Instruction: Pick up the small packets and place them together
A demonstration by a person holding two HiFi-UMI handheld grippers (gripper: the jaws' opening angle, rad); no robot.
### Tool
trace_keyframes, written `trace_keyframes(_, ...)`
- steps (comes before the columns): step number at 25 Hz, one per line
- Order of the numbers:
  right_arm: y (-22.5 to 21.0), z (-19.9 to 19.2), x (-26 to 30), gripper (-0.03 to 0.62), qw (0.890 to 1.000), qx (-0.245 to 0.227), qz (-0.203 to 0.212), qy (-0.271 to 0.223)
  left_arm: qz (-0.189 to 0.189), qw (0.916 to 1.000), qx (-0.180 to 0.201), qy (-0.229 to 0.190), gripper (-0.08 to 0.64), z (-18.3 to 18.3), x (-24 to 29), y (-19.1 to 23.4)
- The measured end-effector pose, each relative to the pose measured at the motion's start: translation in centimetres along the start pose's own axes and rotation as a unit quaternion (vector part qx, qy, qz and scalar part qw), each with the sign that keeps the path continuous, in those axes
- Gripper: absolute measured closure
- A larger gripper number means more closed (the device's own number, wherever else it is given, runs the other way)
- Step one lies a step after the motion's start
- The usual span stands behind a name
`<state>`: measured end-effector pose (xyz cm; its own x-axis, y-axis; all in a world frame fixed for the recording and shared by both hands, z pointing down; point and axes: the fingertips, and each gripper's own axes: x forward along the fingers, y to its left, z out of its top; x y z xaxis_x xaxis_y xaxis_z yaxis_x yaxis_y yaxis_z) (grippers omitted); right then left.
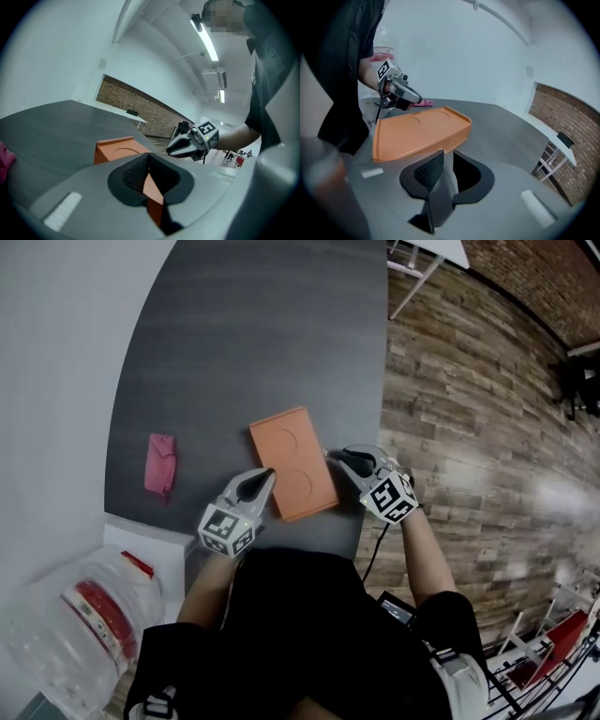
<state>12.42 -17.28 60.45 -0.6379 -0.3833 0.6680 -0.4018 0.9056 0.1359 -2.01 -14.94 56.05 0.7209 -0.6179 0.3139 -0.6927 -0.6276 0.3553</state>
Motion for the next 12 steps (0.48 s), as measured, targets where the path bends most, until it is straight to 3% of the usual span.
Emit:
trace_keyframes(5, 0.7, -0.8, 2.1, 0.483, 0.995, -0.068, 0.072, 0.034, 0.000, 0.9999, -0.005, 0.014, 0.561, -0.7, 1.0, 0.4)
trace_keyframes(12, 1.9, -0.9, 3.9, 0.453, 0.973, -0.165, 0.147, 0.069, -0.001, 0.9995, -0.016, 0.027, 0.561, -1.8, 1.6, 0.4)
